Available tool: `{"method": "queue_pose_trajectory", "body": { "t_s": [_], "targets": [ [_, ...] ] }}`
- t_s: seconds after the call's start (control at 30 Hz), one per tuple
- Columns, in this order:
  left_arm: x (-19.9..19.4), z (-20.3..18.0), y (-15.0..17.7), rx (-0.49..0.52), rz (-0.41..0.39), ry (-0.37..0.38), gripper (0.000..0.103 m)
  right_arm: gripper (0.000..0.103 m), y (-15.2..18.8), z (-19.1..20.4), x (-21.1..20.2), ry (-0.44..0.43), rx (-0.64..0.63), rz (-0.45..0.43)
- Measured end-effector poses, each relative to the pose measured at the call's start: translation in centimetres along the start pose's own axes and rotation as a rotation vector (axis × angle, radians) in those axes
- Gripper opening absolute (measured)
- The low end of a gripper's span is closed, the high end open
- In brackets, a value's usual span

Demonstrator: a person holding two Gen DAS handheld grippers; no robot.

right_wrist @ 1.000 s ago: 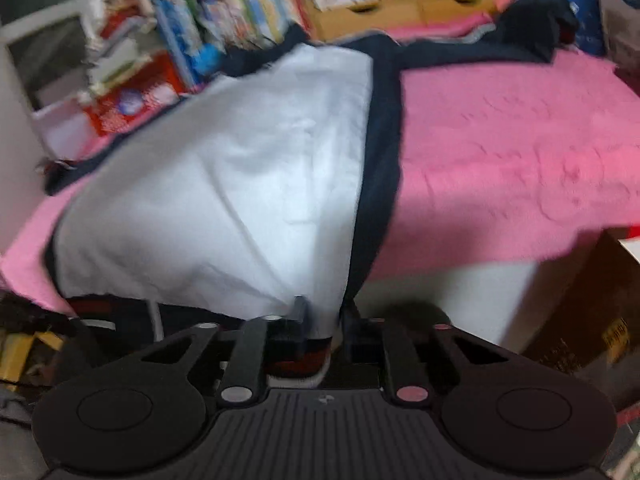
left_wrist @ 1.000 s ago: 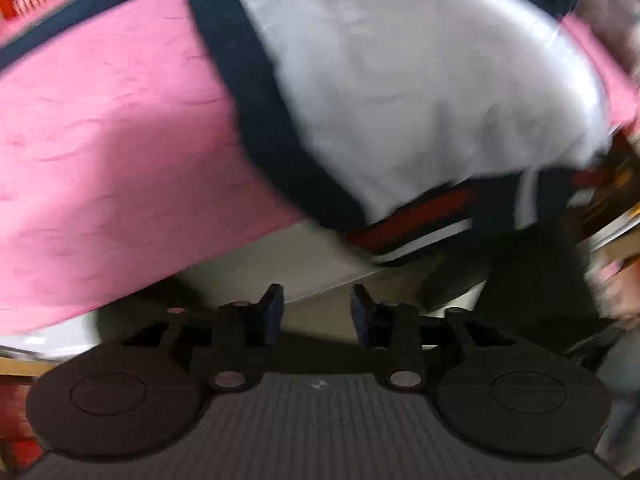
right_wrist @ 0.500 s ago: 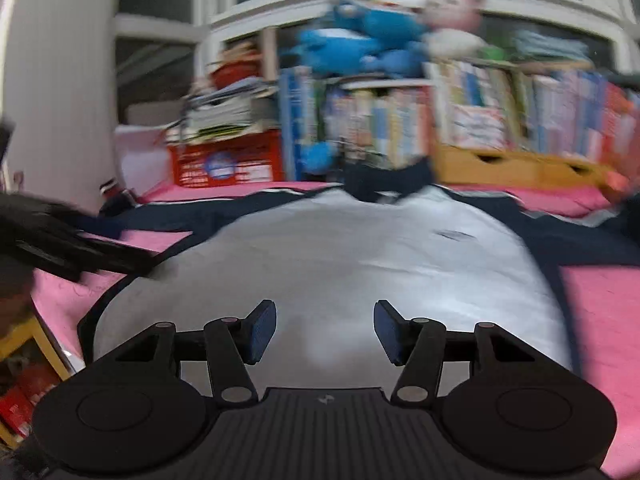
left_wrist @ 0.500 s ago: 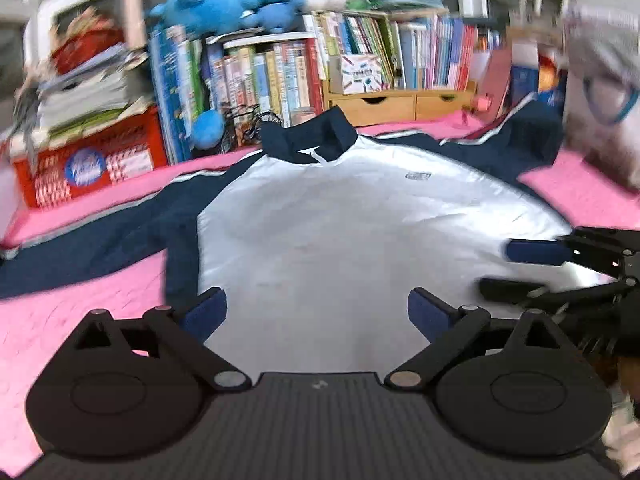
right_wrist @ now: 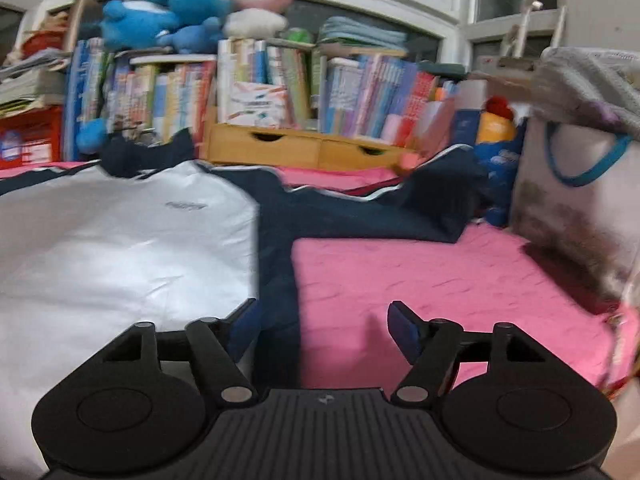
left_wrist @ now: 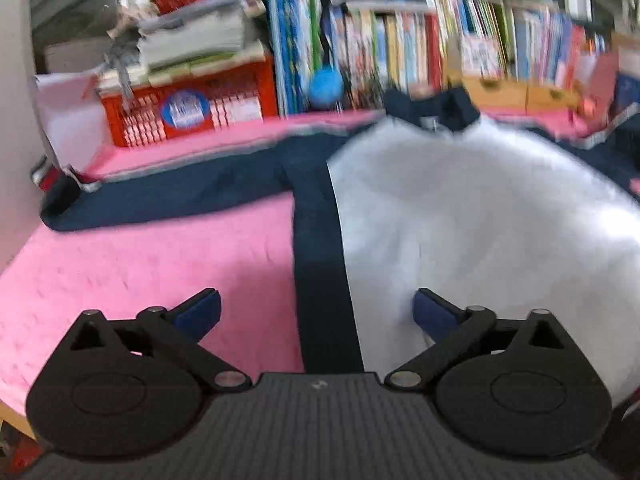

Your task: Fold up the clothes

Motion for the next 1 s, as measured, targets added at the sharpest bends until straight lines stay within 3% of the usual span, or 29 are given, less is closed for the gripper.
{"method": "queue_pose_trajectory", "body": {
  "t_s": [0.13, 0.23, 0.33, 0.4, 0.5, 0.57, 0.63, 0.7, 0.8, 0.87, 1.0],
  "targets": [
    [0.7, -2.7, -3.3, -0.033, -0.117, 0.033, 0.103, 0.070, -2.7, 4.9, 0.2, -0.221, -0.052, -0.090],
    [3.8, -6.2, -3.6, -0.004, -0.072, -0.001, 0.103, 0.070, -4.0, 8.6, 2.5, -0.394, -0.014, -0.058],
    [6.2, -7.7, -1.6, 0.084, 0.000, -0.060, 0.103, 0.070, -4.2, 11.4, 4.5, -0.483, -0.021, 0.021],
    [6.4, -7.0, -0.5, 0.083, -0.012, -0.059, 0.103, 0.070, -4.1, 11.5, 5.9, -0.457, -0.051, 0.092],
    [6.2, -5.0, 0.3, 0.073, 0.001, -0.059, 0.103, 0.070, -4.1, 8.8, 6.5, -0.410, -0.002, 0.146],
    [6.2, -3.8, 0.4, 0.077, 0.014, -0.080, 0.103, 0.071, -4.0, 6.2, 6.8, -0.280, -0.004, 0.160],
    [5.9, -2.6, 0.0, 0.097, 0.030, -0.162, 0.103, 0.075, -3.7, 2.5, 6.9, -0.110, -0.009, 0.154],
    [5.2, -1.8, -1.2, 0.093, 0.013, -0.202, 0.102, 0.075, -3.7, -1.4, 6.5, -0.038, 0.047, 0.130],
    [4.0, -2.0, -3.8, 0.014, -0.028, -0.101, 0.103, 0.087, -4.2, -7.0, 5.3, -0.048, 0.205, 0.010],
    [4.3, -3.3, -5.3, -0.024, -0.040, -0.015, 0.103, 0.088, -4.5, -11.1, 5.2, -0.024, 0.333, -0.065],
    [6.2, -7.4, -6.7, -0.019, -0.025, 0.053, 0.103, 0.088, -5.1, -18.3, 6.0, 0.012, 0.553, -0.176]
  ]
}}
Point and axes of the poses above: each gripper's, at about its wrist camera, not at the fingertips, and x roughly the way its jaws point, z to its left, y to its underside, the point moved 5 cm from there along x, roughly the way its jaws point, and after that the axes turned 13 degrees about -y, right-handed, at the moved point
